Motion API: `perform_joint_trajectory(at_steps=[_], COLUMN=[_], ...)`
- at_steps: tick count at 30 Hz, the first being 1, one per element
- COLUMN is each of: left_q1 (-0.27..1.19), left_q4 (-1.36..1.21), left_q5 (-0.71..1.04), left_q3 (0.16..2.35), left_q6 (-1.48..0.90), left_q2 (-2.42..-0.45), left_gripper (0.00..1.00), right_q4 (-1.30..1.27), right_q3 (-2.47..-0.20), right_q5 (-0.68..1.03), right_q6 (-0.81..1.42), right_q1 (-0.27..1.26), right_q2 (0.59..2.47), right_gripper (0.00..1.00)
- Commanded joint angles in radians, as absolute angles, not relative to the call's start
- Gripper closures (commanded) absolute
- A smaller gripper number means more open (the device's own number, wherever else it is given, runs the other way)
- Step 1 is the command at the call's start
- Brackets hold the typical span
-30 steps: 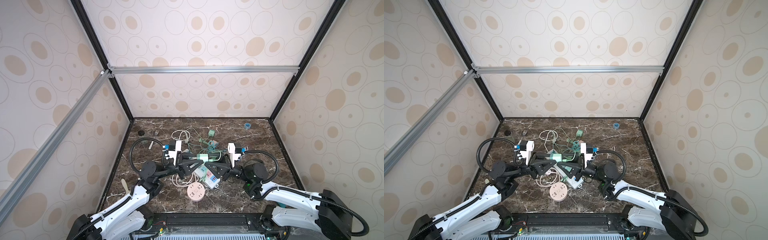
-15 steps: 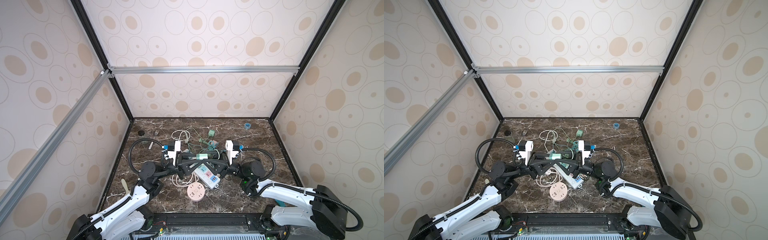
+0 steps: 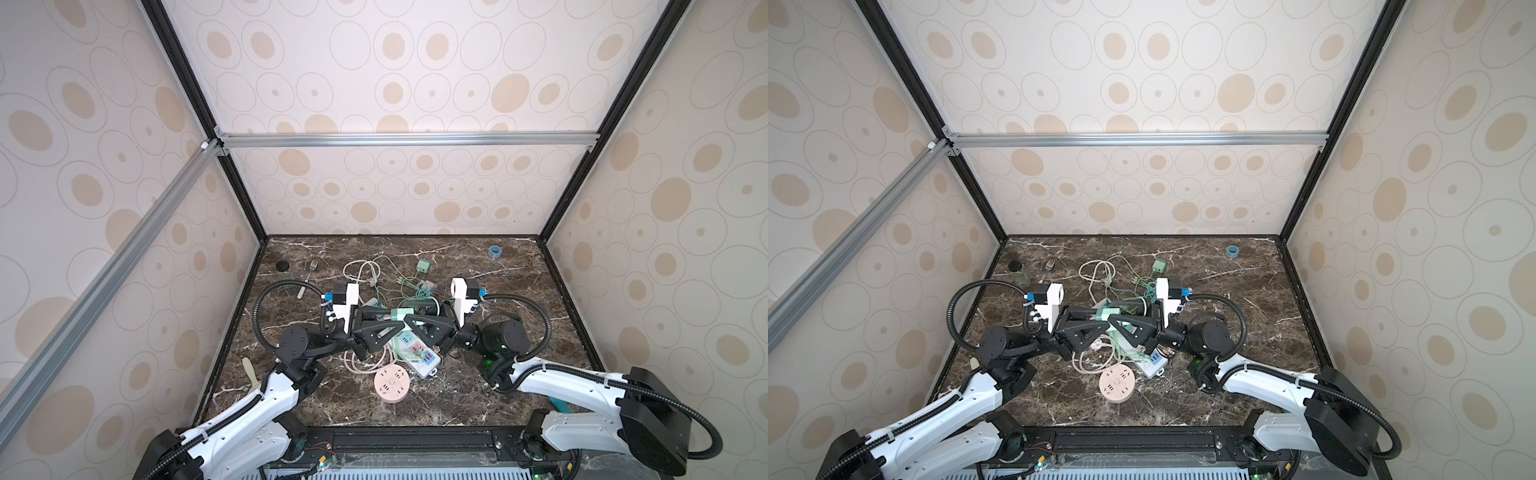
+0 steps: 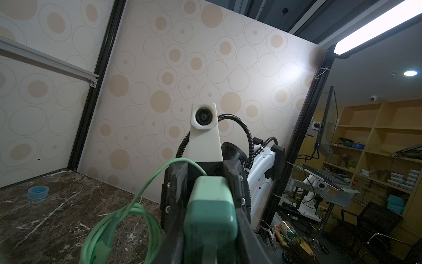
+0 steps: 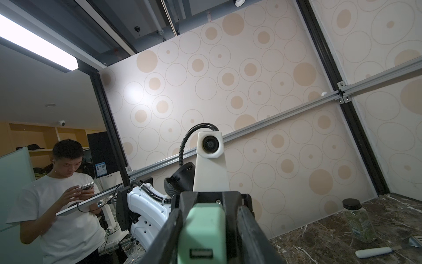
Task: Insert the plug
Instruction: 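Hold and turn the light green charger upward between both grippers, then open the left gripper and carry the charger away with the right gripper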
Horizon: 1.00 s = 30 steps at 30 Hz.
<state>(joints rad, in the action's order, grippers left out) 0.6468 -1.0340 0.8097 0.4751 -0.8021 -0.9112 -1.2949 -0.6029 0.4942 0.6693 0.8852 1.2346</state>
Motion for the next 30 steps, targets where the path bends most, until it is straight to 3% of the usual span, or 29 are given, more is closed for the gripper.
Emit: perform_joint_trajectory(at_steps=[1, 13, 18, 23, 25, 30], left_q1=[0.661, 0.661, 0.662, 0.661, 0.663, 0.661], left_q4=[-1.100, -1.148, -1.209, -1.184, -1.153, -1.063], left_q5=[0.827, 0.801, 0.801, 0.801, 0.795, 0.768], left_q3=[0.492, 0.492, 0.498, 0.502, 0.499, 0.482], left_q6=[-0.823, -0.845, -0.882, -0.874, -0.860, -0.798], left_q2=[-0.903, -0.909, -0.935, -0.946, -0.941, -0.900], left_gripper=[1.00, 1.00, 1.00, 0.84, 0.69, 0.49], right_q4=[-1.336, -1.353, -1.379, -1.350, -1.273, -1.046], right_q3=[-0.638, -0.650, -0.651, -0.639, -0.635, -0.619], right_q5=[0.504, 0.513, 0.512, 0.472, 0.446, 0.365], right_q6=[0.683, 0.707, 0.735, 0.721, 0.689, 0.587], right_q1=[0.889, 0.895, 0.894, 0.895, 0.894, 0.889], right_q2=[1.254, 1.277, 1.299, 1.276, 1.243, 1.125], right_gripper=[0.57, 0.65, 0.74, 0.79, 0.81, 0.85])
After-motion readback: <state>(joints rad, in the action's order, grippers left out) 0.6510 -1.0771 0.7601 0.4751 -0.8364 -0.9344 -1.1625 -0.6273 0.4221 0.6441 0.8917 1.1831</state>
